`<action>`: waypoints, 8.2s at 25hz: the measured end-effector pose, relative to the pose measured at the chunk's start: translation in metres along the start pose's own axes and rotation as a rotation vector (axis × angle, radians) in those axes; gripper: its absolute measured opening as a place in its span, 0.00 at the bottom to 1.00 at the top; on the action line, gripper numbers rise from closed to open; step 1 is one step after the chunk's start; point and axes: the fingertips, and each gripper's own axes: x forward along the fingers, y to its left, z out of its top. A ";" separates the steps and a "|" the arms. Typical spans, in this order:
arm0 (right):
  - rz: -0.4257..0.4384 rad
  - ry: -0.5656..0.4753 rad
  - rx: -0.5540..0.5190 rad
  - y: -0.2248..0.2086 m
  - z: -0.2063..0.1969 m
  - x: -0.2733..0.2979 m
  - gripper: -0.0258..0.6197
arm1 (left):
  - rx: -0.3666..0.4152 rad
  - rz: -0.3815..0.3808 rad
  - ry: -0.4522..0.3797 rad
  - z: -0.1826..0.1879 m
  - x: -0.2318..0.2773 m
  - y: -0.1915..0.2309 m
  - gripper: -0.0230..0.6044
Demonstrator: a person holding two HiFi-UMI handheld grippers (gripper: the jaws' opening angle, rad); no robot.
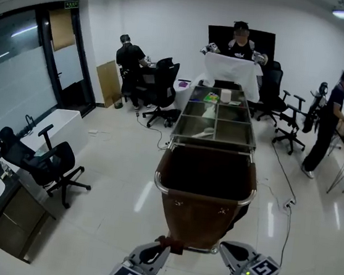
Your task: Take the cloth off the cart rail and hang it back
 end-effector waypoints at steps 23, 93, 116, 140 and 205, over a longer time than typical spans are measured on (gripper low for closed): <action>-0.127 -0.055 0.037 -0.023 -0.003 -0.015 0.07 | 0.017 -0.142 0.000 0.013 0.034 -0.010 0.06; -0.290 -0.130 0.047 -0.069 0.002 -0.083 0.07 | -0.178 -0.112 0.258 0.019 0.269 0.076 0.27; -0.201 -0.101 0.023 -0.052 0.009 -0.051 0.07 | -0.254 -0.164 0.143 0.044 0.200 0.063 0.22; -0.096 -0.312 -0.010 -0.010 0.076 0.007 0.06 | -0.022 0.054 -0.134 0.040 0.027 0.022 0.04; -0.139 -0.105 -0.019 -0.009 0.011 0.012 0.05 | 0.043 -0.100 -0.044 0.012 0.058 -0.023 0.04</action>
